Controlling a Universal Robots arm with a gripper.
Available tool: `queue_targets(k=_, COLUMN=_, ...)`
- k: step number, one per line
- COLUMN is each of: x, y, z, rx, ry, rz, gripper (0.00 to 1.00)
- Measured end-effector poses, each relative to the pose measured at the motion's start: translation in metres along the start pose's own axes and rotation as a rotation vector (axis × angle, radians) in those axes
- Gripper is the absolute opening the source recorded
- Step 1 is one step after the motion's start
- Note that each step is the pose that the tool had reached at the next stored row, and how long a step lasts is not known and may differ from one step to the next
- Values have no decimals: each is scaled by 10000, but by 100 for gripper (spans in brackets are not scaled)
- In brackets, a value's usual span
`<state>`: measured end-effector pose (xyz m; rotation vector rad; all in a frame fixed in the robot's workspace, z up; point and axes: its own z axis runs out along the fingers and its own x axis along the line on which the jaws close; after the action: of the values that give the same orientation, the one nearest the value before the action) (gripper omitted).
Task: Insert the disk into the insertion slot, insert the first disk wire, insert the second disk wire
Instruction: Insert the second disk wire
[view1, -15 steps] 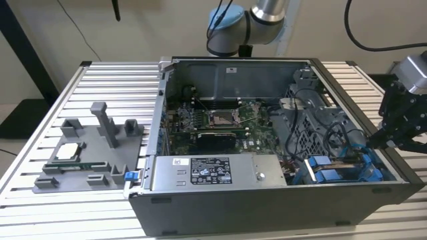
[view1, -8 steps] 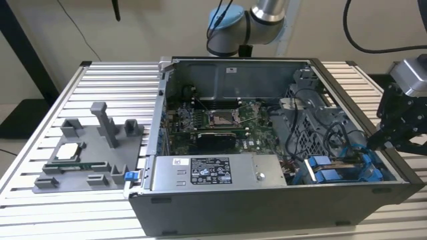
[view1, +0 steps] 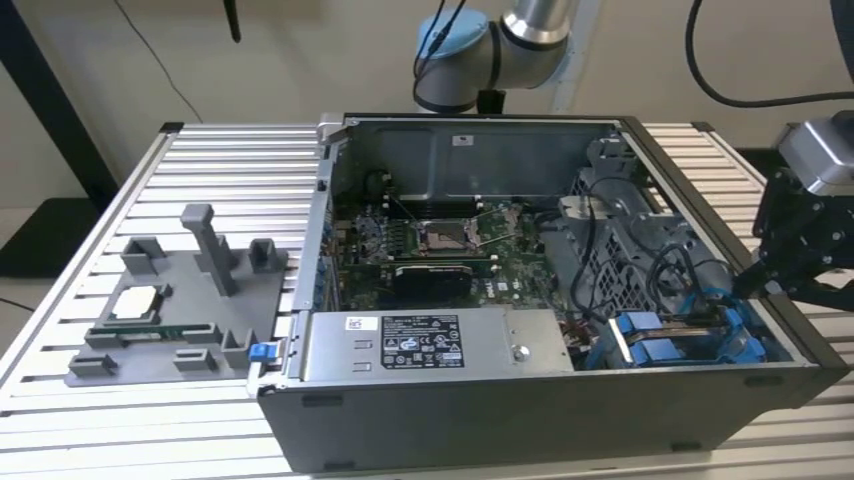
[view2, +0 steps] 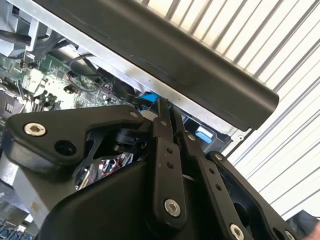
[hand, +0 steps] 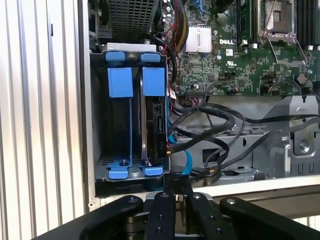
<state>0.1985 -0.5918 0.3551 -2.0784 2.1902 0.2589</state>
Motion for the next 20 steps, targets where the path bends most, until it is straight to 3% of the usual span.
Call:
queue_targets(k=4, x=-11, y=45, z=-75, rx=-6, ry=-112, rz=-3, gripper=0)
queue_targets(k=11, x=-35, y=274, z=-246, rx=-13, ry=-337, rz=16, gripper=0)
queue_targets(k=16, x=-38, y=468, z=-304, rx=-14, ry=-403, rz=29, gripper=0)
queue_targets(k=20, x=-24, y=649, z=-279, rx=-13, ry=-393, rz=29, gripper=0)
